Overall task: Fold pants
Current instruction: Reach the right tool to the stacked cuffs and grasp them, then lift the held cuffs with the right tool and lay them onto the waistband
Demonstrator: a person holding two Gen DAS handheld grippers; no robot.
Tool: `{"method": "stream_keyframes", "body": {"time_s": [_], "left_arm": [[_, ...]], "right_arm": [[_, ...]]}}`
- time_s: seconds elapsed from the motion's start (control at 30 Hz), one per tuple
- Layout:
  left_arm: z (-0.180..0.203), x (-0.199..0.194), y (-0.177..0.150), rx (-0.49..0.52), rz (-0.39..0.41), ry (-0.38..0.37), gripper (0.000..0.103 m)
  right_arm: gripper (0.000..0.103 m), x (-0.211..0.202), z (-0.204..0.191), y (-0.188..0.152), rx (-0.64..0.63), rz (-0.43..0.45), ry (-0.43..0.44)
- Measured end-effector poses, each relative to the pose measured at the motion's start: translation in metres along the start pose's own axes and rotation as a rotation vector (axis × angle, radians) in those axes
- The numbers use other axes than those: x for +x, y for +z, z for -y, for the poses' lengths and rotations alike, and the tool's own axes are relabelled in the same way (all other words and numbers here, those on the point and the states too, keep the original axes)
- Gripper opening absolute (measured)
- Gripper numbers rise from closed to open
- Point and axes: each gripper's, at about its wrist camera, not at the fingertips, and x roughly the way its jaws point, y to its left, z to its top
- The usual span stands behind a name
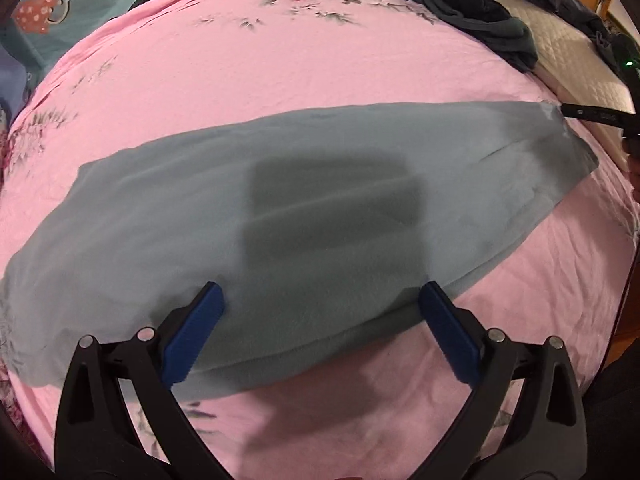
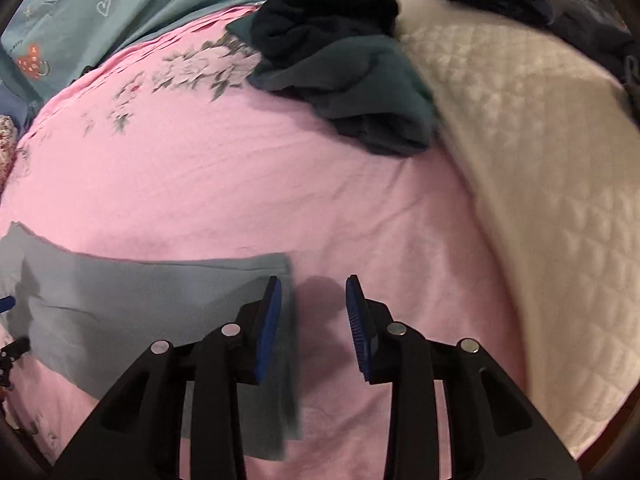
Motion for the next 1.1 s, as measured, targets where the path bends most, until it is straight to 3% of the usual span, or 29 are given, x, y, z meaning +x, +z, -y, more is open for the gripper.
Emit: {"method": "stream_keyframes", "body": {"time_s": [0.17, 0.33, 0.47, 0.63, 0.77, 0.97, 1.1], "left_arm": [[-0.004, -0.013, 0.003, -0.042, 0.005, 0.033, 0.1], [0.002, -0.023, 0.009, -0.035, 0.018, 0.031, 0.1], [0.016, -0.022, 0.016, 0.011, 0.01, 0.024, 0.1], [0.034, -0.02, 0.021, 0.072, -0.003, 0.025, 0.1], [0.042, -0.022, 0.024, 0.106, -0.001, 0.04, 0.1], [0.043, -0.028, 0.027, 0.115, 0.009, 0.049, 0.1], [0.046, -0.027, 0.03, 0.127, 0.004, 0.051, 0.1]], "right_arm": [[0.034, -0.027, 0.039, -0.019, 0.186, -0.048, 0.256], [0.035, -0.049, 0.059, -0.057, 0.329, -0.062, 0.416], [0.037, -0.043, 0.055, -0.076, 0.384, -0.099, 0.439], [0.036, -0.039, 0.039, -0.079, 0.342, -0.06, 0.407], [0.036, -0.028, 0.036, -0.077, 0.387, -0.052, 0.458], [0.033, -0.023, 0.05, -0.082, 0.573, -0.032, 0.503], [0.032, -0.021, 0.042, -0.077, 0.597, 0.007, 0.436]]}}
